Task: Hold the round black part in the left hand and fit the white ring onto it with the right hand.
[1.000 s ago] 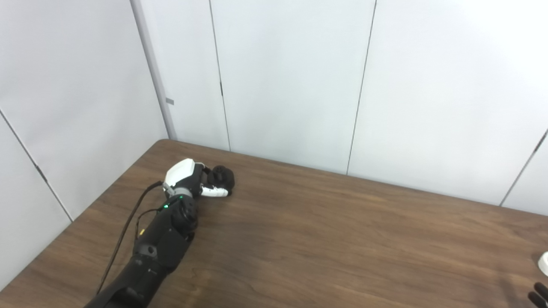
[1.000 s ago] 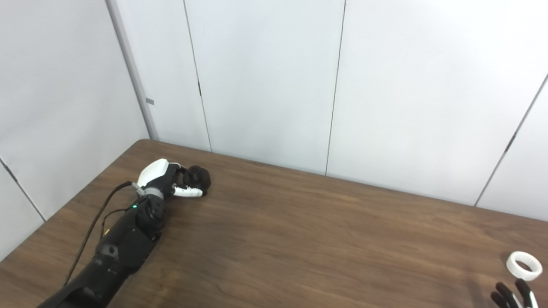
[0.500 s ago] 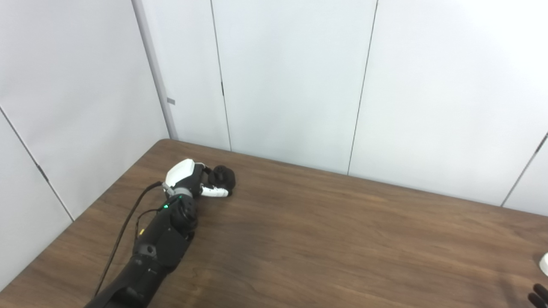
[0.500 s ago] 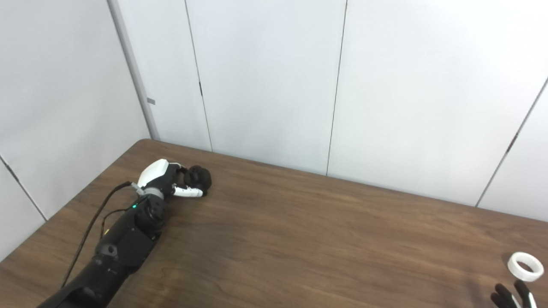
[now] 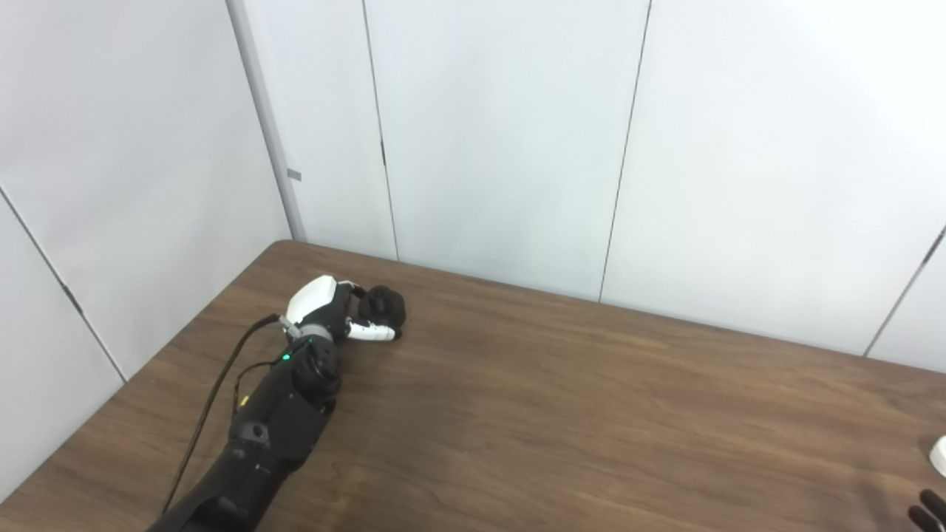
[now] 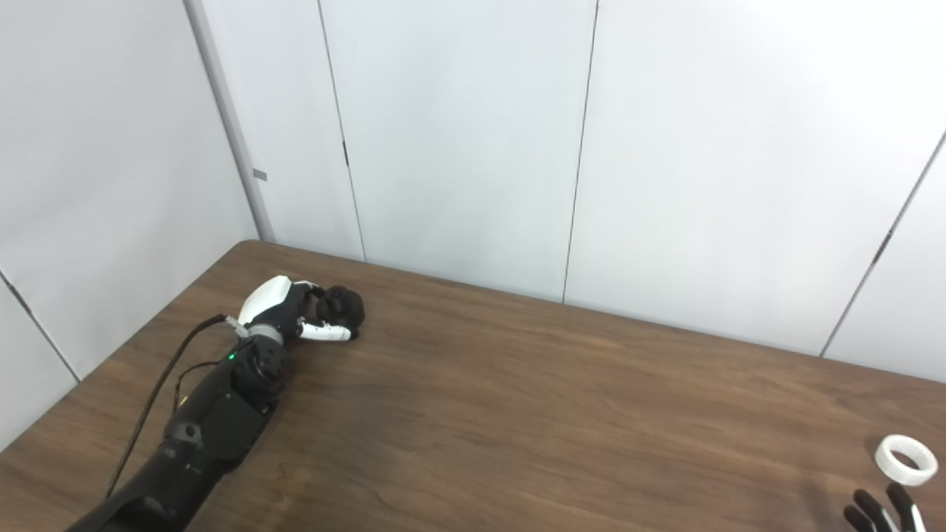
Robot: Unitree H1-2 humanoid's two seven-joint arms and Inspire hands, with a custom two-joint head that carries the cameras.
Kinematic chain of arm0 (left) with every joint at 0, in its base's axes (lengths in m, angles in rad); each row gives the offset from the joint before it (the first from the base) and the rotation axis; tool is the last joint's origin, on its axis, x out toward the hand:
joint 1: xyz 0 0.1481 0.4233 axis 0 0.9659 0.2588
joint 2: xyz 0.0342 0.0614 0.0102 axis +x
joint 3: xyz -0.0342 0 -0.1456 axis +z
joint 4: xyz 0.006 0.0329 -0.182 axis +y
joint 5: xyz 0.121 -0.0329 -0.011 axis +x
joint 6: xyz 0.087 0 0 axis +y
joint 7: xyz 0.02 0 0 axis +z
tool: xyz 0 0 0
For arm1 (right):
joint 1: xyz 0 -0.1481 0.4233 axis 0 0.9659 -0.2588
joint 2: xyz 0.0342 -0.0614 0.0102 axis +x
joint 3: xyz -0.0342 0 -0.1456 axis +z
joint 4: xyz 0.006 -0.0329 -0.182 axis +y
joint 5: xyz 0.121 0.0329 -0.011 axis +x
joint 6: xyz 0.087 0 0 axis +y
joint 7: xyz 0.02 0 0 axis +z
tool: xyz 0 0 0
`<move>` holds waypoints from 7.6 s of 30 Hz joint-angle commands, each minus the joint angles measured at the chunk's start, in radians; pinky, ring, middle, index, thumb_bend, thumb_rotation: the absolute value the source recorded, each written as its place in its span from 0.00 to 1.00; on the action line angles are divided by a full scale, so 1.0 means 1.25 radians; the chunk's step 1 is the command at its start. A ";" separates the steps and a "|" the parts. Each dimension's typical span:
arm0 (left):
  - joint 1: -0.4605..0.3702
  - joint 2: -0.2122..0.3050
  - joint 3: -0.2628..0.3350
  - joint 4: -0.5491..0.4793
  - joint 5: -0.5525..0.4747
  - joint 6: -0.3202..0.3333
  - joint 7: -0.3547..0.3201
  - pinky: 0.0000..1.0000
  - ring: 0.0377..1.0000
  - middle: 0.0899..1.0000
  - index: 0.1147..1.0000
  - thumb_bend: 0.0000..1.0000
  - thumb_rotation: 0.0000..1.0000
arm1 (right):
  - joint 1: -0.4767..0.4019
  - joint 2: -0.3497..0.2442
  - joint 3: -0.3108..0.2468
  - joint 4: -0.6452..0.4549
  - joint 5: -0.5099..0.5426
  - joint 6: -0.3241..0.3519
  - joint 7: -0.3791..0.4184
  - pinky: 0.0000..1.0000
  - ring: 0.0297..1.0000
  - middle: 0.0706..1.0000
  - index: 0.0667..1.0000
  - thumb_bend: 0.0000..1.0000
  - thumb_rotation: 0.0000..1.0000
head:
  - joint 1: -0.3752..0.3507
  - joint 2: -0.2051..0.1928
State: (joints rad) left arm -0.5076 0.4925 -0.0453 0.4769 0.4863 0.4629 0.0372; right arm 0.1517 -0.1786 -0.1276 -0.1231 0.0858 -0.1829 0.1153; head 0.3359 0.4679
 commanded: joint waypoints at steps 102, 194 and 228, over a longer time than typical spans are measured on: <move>0.130 0.019 -0.075 -0.435 0.067 -0.017 -0.081 1.00 0.96 0.81 0.42 0.52 0.05 | 0.032 0.039 0.021 0.015 -0.012 0.007 -0.005 1.00 0.92 0.94 0.99 0.44 1.00 | -0.042 0.023; 0.596 -0.210 -0.284 -0.622 0.353 -0.356 -0.050 1.00 0.91 0.78 0.42 0.52 0.05 | -0.014 0.085 0.070 -0.208 -0.147 0.235 -0.091 1.00 0.92 0.90 0.96 0.50 1.00 | -0.360 0.229; 0.592 -0.208 -0.248 -0.601 0.352 -0.386 -0.045 1.00 0.90 0.78 0.42 0.52 0.05 | -0.329 -0.246 0.070 -0.036 -0.400 0.429 -0.062 0.72 0.83 0.90 0.94 0.51 0.65 | -0.490 0.205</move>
State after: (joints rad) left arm 0.2192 0.2147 -0.3605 -0.2992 0.9008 -0.0386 0.0017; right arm -0.2075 -0.4341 -0.0418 -0.1672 -0.3749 0.3667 0.0296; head -0.2761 0.7225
